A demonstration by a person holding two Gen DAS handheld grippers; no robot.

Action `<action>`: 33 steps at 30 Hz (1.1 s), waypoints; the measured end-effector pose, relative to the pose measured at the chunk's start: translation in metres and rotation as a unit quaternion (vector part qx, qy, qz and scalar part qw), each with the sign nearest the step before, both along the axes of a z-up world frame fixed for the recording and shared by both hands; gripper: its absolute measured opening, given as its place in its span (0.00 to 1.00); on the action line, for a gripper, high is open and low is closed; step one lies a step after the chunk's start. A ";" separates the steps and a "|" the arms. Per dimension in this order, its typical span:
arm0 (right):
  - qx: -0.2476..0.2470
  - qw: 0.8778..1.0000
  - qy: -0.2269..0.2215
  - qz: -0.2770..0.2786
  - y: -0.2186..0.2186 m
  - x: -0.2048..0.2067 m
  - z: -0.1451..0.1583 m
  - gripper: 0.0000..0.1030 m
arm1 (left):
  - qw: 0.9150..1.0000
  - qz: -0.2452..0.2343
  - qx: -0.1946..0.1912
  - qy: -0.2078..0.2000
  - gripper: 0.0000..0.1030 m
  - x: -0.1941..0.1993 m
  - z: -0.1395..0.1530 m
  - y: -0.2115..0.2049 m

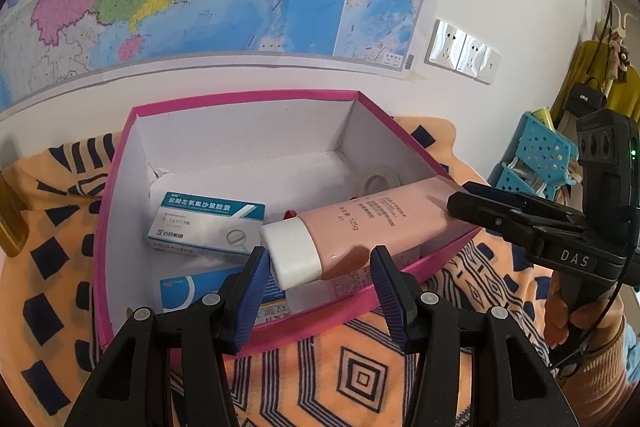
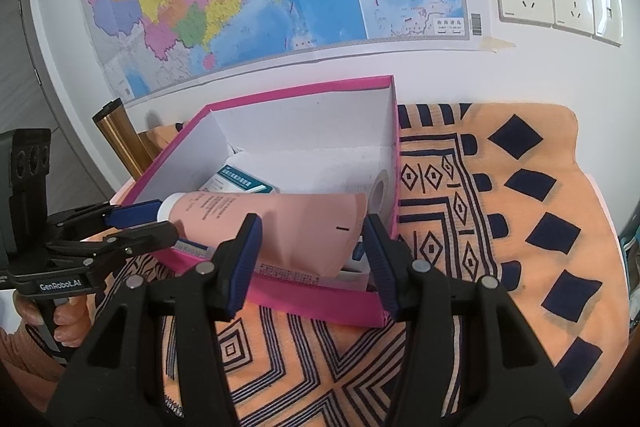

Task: Organize rigid objects

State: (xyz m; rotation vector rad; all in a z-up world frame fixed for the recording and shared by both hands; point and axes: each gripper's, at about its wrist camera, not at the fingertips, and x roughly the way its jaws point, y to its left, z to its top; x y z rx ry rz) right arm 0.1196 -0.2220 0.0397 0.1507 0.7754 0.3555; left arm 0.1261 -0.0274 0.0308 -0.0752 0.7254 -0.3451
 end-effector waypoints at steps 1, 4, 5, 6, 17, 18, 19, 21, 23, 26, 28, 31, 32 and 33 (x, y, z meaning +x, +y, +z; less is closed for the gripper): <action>-0.001 1.000 0.000 0.000 0.000 0.000 0.000 0.53 | 1.000 0.001 0.000 0.001 0.51 0.001 -0.001 0.000; -0.004 1.000 0.000 -0.001 0.002 0.002 -0.001 0.53 | 1.000 0.002 0.002 0.004 0.51 0.004 -0.002 0.000; -0.007 1.000 0.000 -0.001 0.002 0.002 -0.001 0.53 | 1.000 0.002 0.002 0.006 0.51 0.004 -0.003 0.000; -0.009 1.000 -0.001 -0.002 0.003 0.003 -0.001 0.53 | 1.000 0.002 0.002 0.006 0.51 0.005 -0.003 0.000; -0.032 0.999 0.002 0.000 0.012 0.008 -0.005 0.54 | 1.000 0.012 0.009 0.018 0.51 0.019 -0.009 0.004; -0.034 0.999 0.004 0.000 0.013 0.009 -0.006 0.54 | 1.000 0.013 0.010 0.021 0.51 0.020 -0.011 0.004; -0.035 0.999 0.005 0.000 0.014 0.010 -0.006 0.54 | 1.000 0.012 0.009 0.023 0.51 0.022 -0.012 0.005; -0.042 0.999 0.006 0.000 0.016 0.011 -0.007 0.54 | 0.999 0.012 0.006 0.030 0.51 0.026 -0.014 0.006; -0.044 0.999 0.009 0.000 0.017 0.013 -0.008 0.54 | 0.999 0.014 0.011 0.032 0.51 0.029 -0.016 0.006; -0.054 0.998 0.011 0.004 0.022 0.014 -0.011 0.54 | 0.999 0.014 0.015 0.032 0.51 0.032 -0.018 0.006; -0.063 0.998 0.007 0.006 0.025 0.014 -0.011 0.54 | 0.999 0.014 0.017 0.031 0.51 0.032 -0.017 0.005; -0.080 0.997 0.002 0.007 0.031 0.011 -0.012 0.54 | 0.999 0.016 0.024 0.023 0.52 0.028 -0.016 0.004; -0.079 0.997 0.001 0.009 0.031 0.010 -0.012 0.54 | 0.999 0.019 0.027 0.016 0.54 0.025 -0.015 0.004; -0.076 0.997 0.000 0.010 0.031 0.009 -0.011 0.54 | 0.999 0.021 0.030 0.010 0.58 0.020 -0.014 0.005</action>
